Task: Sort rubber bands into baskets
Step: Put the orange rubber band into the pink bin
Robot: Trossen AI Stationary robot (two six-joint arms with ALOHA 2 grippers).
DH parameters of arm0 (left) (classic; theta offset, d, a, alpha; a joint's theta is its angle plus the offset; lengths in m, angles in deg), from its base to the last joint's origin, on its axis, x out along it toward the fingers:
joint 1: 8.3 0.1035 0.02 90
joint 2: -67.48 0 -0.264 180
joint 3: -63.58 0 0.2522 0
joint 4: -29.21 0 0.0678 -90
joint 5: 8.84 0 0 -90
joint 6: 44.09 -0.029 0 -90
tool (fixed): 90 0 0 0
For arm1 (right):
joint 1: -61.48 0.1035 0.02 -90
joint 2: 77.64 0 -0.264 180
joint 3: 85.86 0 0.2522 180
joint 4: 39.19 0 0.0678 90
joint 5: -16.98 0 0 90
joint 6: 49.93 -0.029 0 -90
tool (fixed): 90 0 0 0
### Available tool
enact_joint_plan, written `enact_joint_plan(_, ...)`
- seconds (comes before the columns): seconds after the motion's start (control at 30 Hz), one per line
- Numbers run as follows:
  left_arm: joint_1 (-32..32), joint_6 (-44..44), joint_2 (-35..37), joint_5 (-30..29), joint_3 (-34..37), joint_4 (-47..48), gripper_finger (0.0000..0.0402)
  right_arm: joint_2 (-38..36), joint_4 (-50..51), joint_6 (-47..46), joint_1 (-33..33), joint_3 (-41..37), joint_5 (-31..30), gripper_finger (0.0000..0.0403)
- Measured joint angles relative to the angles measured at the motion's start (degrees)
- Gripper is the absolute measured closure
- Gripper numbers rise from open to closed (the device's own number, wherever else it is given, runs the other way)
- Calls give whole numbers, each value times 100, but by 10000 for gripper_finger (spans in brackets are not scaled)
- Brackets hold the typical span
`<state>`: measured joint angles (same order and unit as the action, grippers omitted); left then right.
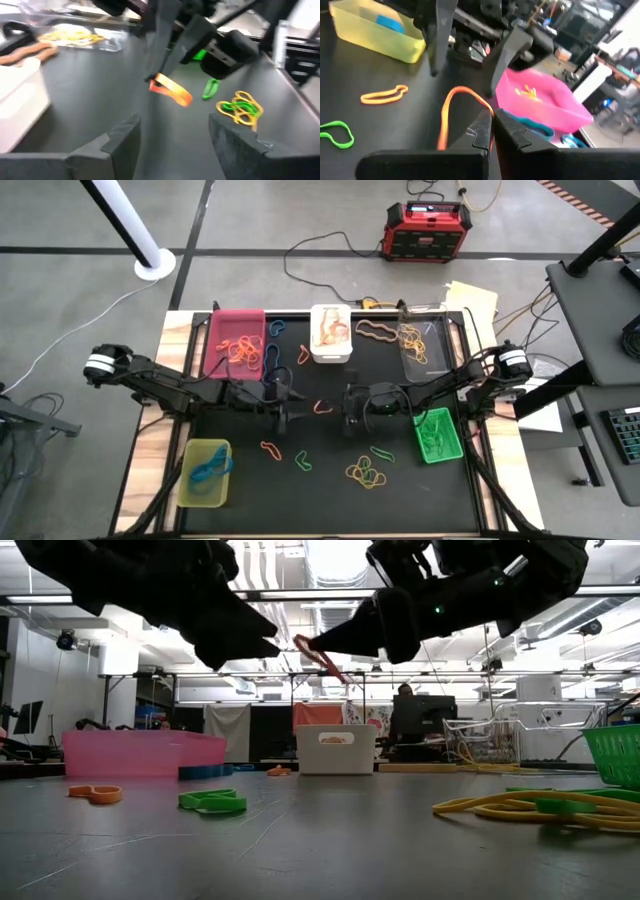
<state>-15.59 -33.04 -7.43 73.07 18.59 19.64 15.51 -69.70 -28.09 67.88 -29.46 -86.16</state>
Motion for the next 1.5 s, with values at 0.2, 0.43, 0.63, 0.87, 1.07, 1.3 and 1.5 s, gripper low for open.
enact_joint_plan(0.2, -4, -6, -2, 608, 0, -267, 182, 0, -145, 309, 0, 19, 139, 394)
enact_joint_plan(0.43, 7, 63, -2, 561, 0, -415, 182, 0, -140, 695, 13, 229, 174, 394)
enact_joint_plan(0.63, 7, 63, -2, 561, 0, -476, 182, 16, -104, 972, 13, 376, 176, 394)
enact_joint_plan(0.87, 7, -11, -2, 557, 0, -624, 183, 239, -64, 1310, 13, 637, 112, 394)
enact_joint_plan(1.07, 4, -200, -2, 386, 0, -615, 248, 264, -76, 1413, 13, 671, 108, 394)
enact_joint_plan(1.3, 13, -301, -2, 283, 0, -592, 389, 264, -65, 998, -1, 671, 105, 392)
enact_joint_plan(1.5, 20, -286, 6, 191, 0, -418, 401, 223, 481, -467, -88, 681, 101, 348)
